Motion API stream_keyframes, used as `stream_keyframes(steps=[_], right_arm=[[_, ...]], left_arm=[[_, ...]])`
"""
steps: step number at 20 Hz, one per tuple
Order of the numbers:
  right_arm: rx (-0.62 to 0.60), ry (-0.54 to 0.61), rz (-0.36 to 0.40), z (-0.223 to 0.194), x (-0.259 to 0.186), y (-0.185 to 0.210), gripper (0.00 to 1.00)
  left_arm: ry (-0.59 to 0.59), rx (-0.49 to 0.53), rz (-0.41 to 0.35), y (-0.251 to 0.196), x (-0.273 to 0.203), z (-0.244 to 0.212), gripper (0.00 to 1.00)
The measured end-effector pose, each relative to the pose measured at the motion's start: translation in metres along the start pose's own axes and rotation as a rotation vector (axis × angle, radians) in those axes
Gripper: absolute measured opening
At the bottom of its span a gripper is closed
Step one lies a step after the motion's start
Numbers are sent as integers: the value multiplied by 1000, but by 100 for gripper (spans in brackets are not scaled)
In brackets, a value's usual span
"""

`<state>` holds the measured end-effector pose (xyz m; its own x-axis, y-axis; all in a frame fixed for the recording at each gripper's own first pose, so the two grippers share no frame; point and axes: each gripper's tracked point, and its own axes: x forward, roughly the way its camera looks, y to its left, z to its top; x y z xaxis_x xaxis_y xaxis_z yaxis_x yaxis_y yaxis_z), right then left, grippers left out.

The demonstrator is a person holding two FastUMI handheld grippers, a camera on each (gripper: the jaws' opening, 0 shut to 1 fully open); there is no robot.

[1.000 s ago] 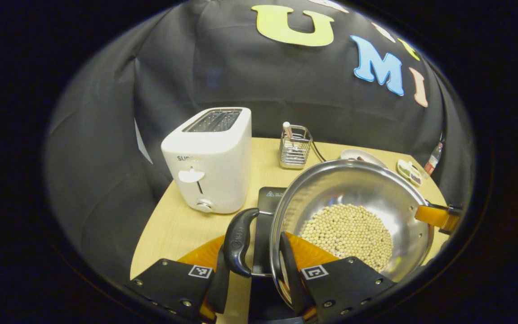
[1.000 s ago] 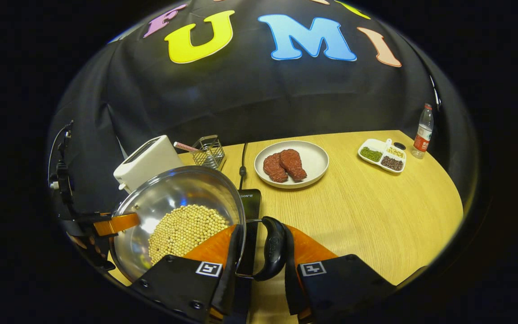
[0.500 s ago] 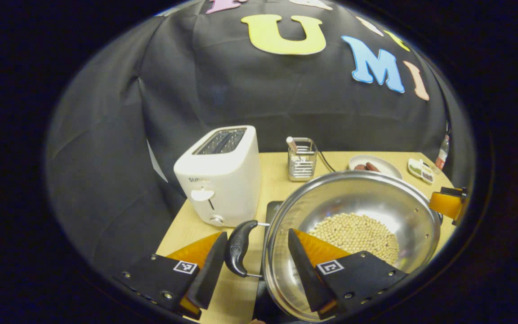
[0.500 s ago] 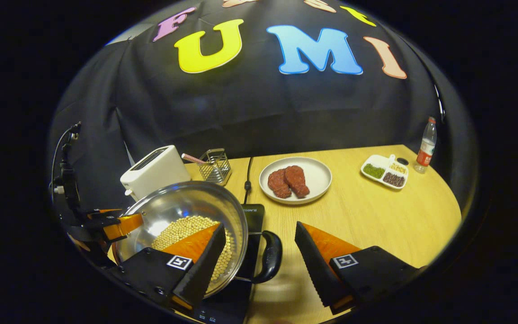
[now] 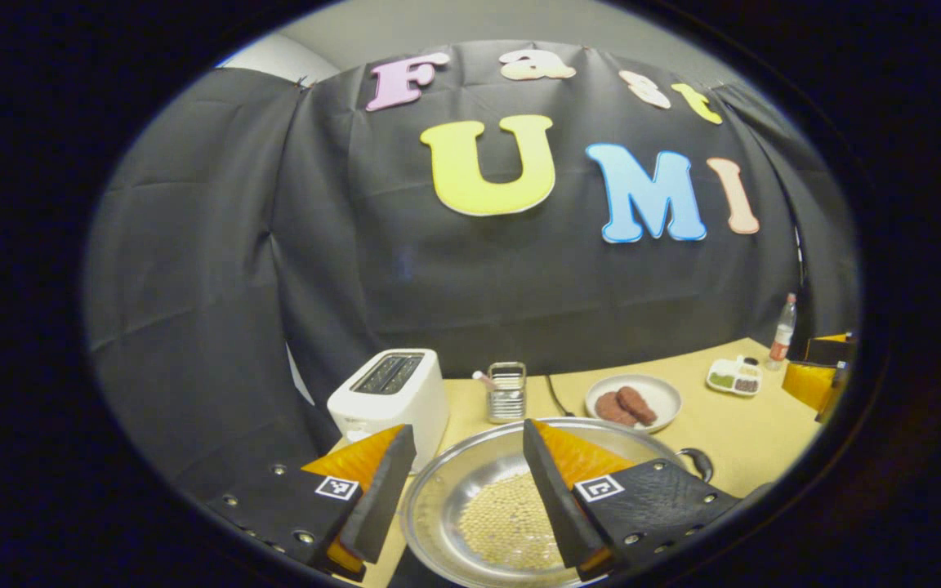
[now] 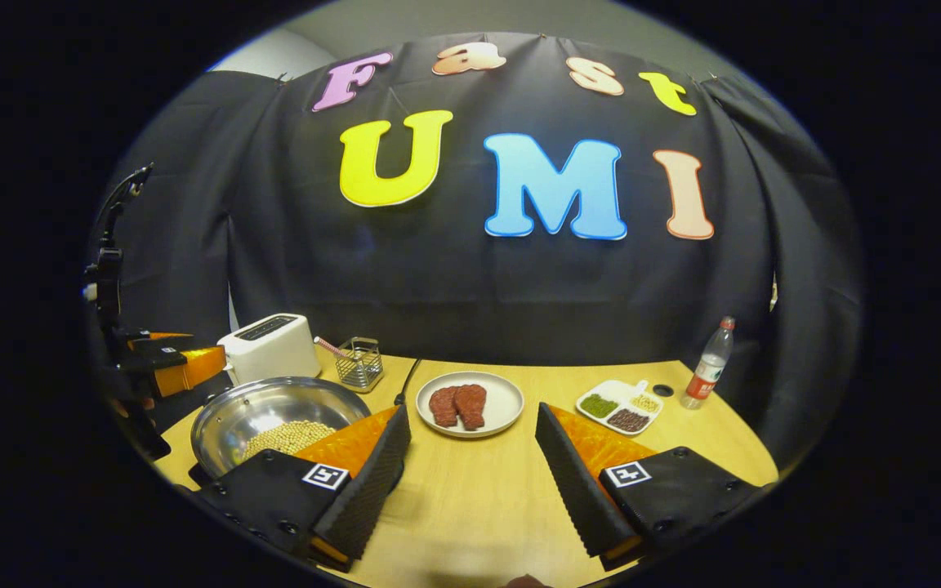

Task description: First push the handle of the pot to place it horizontally, then grasp the pot with both hands and set it on the induction cooktop.

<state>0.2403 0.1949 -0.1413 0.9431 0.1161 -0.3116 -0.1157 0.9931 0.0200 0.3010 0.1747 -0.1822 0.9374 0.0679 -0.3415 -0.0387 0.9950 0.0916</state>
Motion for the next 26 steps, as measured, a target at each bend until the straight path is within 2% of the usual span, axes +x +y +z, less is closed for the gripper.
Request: stream_keyframes(steps=[2,4,5,6,9,12,13,14,15,16,22,23,24,26], right_arm=[[-22,-26,-17,7,-22,-27,98],[-23,-58,-28,14,-43,-50,98],[-17,-69,-28,16,-52,-61,98],[-13,-75,-30,17,-62,-74,98],[6,-110,-46,26,-91,-112,98],[28,-134,-48,35,-119,-145,98],[31,-150,-52,39,-128,-156,98],[36,-168,-54,43,-136,-166,98],[37,-186,-54,46,-144,-173,94],[35,-201,-52,47,-151,-181,98],[52,-238,-20,38,-186,-207,98],[53,-245,-25,37,-192,-211,94],[56,-254,-33,35,-197,-215,98],[60,-271,-46,35,-208,-217,98]], left_arm=[[-38,-16,-12,-29,-19,17,80],[-71,-52,-18,-60,-39,32,77],[-91,-72,-29,-76,-51,39,81],[-111,-86,-35,-90,-64,48,77],[-154,-100,-49,-128,-94,68,80],[-198,-101,-39,-155,-126,89,77],[-209,-107,-38,-163,-137,94,80],[-217,-111,-36,-170,-149,99,80],[-231,-111,-25,-174,-162,101,77],[-250,-113,-11,-176,-173,107,77],[-298,-105,1,-202,-236,111,77],[-300,-105,0,-202,-243,110,77],[-300,-104,-2,-202,-250,109,77],[-313,-99,1,-197,-264,110,77]])
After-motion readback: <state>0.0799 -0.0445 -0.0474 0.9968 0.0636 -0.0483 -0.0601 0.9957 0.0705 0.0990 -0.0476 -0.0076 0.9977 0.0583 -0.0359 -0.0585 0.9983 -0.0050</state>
